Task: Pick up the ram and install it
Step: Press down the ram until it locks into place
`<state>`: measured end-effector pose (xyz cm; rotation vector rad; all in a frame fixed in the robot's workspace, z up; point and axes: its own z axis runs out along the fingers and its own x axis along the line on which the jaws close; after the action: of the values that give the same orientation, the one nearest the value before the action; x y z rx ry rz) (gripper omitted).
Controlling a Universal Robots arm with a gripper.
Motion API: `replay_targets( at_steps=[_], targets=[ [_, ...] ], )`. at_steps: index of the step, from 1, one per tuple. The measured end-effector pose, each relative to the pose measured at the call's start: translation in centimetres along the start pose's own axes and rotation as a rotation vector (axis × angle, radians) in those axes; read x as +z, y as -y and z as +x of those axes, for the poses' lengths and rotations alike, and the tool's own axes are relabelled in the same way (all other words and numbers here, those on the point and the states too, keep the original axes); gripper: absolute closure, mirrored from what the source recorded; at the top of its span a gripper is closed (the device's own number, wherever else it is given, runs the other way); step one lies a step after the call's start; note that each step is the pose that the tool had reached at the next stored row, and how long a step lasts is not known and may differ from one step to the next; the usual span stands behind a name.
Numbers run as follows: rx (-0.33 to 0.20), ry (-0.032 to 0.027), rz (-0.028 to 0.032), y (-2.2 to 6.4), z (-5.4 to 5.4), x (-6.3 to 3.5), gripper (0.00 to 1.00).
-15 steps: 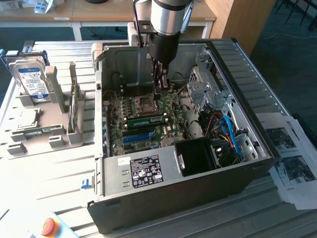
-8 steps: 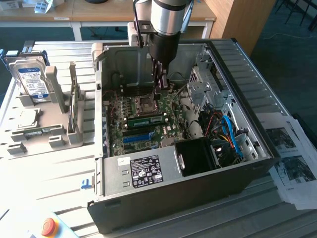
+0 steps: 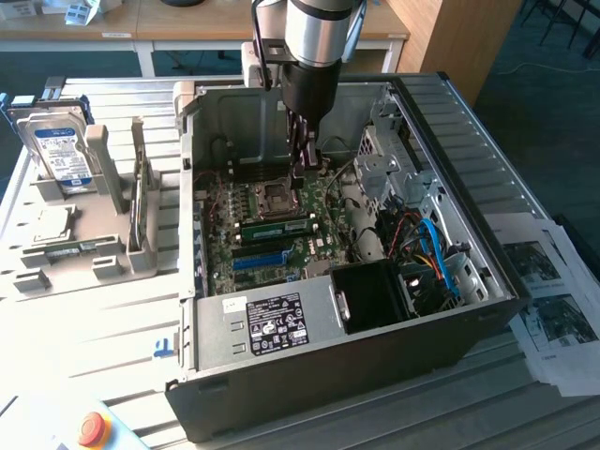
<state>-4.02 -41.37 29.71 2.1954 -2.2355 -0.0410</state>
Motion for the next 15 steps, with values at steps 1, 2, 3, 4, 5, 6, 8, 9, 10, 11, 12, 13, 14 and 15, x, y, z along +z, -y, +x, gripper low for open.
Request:
replay_targets(
  at_steps=[1, 2, 3, 4, 5, 6, 8, 9, 10, 11, 12, 13, 14, 15],
  targets=[
    [0.0, 0.0, -0.0001, 0.04, 0.0, 0.0, 0.9],
    [0.0, -0.0001, -0.0001, 0.12, 0.0, -0.01, 0.9],
    [0.0, -0.0001, 0.0, 0.21, 0.0, -0.01, 0.9],
    [0.0, 0.0, 0.0, 0.31, 0.0, -0.01, 0.9],
    [0.0, 0.0, 0.0, 0.41, 0.0, -0.01, 0.9],
    [0.0, 0.0, 0.0, 0.52, 0.0, -0.02, 0.9],
    [0.0, 0.0, 0.0, 0.75, 0.0, -0.02, 0.9],
    [0.0, 0.0, 0.0, 0.86, 0.0, -0.02, 0.9],
    [0.0, 0.0, -0.0001, 0.97, 0.0, -0.03, 0.9],
    [0.0, 0.0, 0.0, 1.08, 0.0, -0.03, 0.9],
    [0.0, 0.0, 0.0, 1.18, 0.0, -0.03, 0.9],
    [0.0, 0.0, 0.0, 1.28, 0.0, -0.03, 0.9],
    [0.0, 0.0, 0.0, 1.38, 0.0, -0.03, 0.9],
    [0.0, 0.0, 0.0, 1.48, 0.0, -0.04, 0.9]
  ],
)
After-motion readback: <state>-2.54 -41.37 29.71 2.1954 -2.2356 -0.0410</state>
